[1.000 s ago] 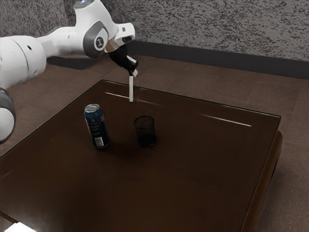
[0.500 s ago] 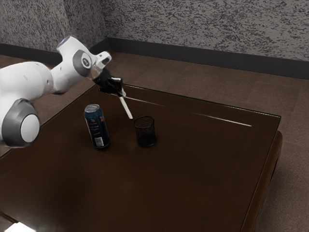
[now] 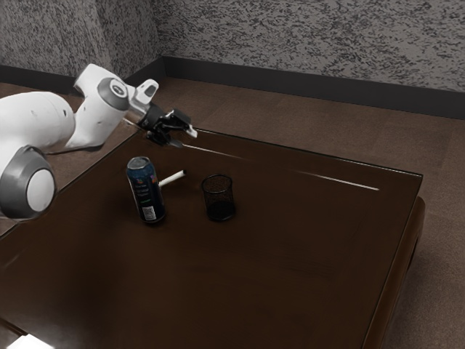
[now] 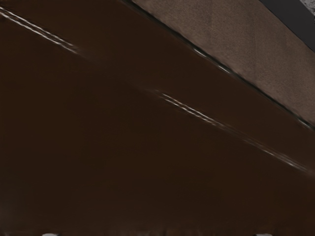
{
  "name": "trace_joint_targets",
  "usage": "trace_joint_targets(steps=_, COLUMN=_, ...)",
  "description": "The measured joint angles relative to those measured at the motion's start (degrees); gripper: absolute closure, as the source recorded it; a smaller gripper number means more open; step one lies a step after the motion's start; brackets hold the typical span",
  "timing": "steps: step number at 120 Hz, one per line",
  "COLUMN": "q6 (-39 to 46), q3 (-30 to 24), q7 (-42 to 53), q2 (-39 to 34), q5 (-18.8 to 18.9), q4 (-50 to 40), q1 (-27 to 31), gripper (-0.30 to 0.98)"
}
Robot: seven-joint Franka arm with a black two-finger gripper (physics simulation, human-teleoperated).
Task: Take the marker out of the pen holder and place it to the left of the pen holder.
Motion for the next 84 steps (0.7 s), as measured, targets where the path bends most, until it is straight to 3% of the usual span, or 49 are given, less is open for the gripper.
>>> trace_joint_targets(steps=10, q6=-0.3, q3=-6.89, q7=2.15, q2=-14.59, q5=6.82, q4=-15.03, q1=-2.29, gripper=0.12)
trace_joint_targets(steps=16, q6=-1.63, q3=-10.15, q7=4.86, q2=-21.4, q5=14.8, q4=-18.27, q1=-2.63, gripper=0.1)
trace_joint_targets(steps=28, q6=-9.72, q3=-10.92, q7=6.88, q2=-35.49, q5=37.29, q4=-20.17, q1=-7.78, gripper=0.06)
trace_joint_targets(steps=38, q6=-17.81, q3=-11.06, q7=6.47, q2=-40.29, q5=47.02, q4=-20.37, q1=-11.15, gripper=0.04)
trace_joint_targets(steps=57, q6=-27.6, q3=-11.2, q7=5.84, q2=-40.96, q5=53.84, q4=-20.14, q1=-11.15, gripper=0.02)
trace_joint_targets(steps=84, q6=-33.17, q3=-11.08, q7=5.17, q2=-40.18, q5=55.29, q4=-20.1, q1=-10.29, gripper=0.01)
